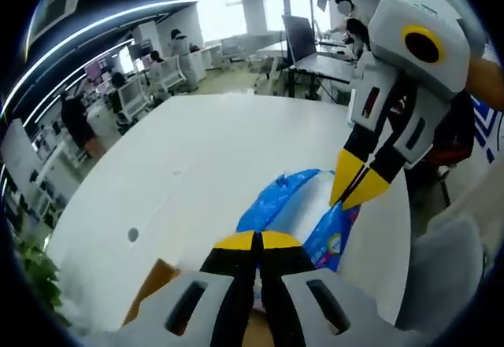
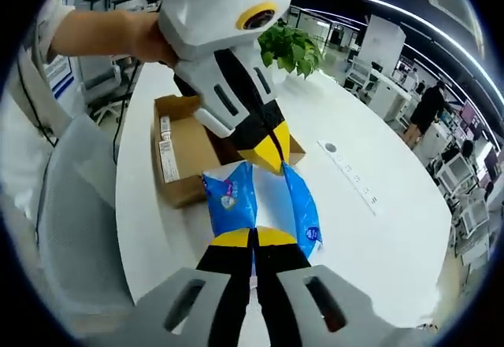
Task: Operate the shoe box by opening the lid, removing the specified soft item, and placing it in the target area until the item is outside and the box remains undamaged.
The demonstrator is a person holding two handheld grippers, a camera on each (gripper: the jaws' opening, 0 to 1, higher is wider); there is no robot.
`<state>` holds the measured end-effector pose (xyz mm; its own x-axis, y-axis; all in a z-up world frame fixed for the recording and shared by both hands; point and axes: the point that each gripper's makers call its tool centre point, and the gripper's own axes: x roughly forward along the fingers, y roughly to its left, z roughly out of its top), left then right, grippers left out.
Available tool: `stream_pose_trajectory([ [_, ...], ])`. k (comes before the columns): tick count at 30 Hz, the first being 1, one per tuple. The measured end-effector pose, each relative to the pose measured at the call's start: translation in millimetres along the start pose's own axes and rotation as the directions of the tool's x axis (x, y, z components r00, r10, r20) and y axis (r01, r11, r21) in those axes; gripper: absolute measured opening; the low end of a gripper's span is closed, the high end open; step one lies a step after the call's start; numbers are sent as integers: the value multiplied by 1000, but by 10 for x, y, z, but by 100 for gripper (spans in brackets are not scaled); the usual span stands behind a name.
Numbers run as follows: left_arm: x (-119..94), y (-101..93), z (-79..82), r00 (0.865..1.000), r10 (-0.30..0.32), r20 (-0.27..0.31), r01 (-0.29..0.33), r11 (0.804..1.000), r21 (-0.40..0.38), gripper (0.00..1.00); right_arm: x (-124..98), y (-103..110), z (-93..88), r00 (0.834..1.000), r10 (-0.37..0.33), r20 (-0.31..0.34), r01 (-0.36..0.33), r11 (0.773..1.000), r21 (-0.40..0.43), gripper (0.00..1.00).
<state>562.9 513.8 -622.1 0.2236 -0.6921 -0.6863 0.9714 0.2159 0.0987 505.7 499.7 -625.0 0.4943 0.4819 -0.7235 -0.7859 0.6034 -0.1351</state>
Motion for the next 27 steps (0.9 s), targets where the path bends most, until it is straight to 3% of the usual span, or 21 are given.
stream_pose_trajectory([
  [16, 543, -255, 351, 996, -88, 29, 87, 996, 31, 0, -248, -358, -564, 997, -54, -51, 56, 997, 46, 0],
  [27, 929, -316, 448, 990, -135, 41, 133, 990, 38, 0, -287, -565, -868, 994, -59, -89, 64, 997, 44, 0],
])
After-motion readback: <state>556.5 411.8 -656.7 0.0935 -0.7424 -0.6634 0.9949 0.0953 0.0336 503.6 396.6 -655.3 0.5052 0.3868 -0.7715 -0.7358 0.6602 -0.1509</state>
